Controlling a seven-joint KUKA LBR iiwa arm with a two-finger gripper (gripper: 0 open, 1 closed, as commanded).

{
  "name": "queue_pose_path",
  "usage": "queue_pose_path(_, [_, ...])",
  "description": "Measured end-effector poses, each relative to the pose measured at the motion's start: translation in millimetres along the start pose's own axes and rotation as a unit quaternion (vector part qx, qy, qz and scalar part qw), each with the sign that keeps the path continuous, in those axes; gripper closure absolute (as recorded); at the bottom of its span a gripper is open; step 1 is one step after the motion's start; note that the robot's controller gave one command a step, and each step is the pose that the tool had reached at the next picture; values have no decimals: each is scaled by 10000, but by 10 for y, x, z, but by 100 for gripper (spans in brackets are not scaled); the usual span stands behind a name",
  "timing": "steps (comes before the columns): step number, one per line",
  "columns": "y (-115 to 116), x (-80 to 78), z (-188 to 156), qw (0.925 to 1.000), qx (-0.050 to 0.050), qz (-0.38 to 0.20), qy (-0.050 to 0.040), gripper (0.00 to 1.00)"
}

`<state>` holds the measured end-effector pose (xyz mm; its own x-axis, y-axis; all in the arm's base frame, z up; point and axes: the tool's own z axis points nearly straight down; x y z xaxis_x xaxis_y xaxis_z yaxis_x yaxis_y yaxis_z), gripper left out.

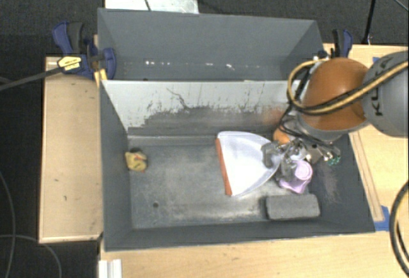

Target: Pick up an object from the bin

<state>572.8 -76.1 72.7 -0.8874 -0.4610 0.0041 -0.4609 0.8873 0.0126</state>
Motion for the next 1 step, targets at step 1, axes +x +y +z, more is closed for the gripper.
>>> queue_pose_path(1, [107,-194,-1312,10000,67,-12,-37,100])
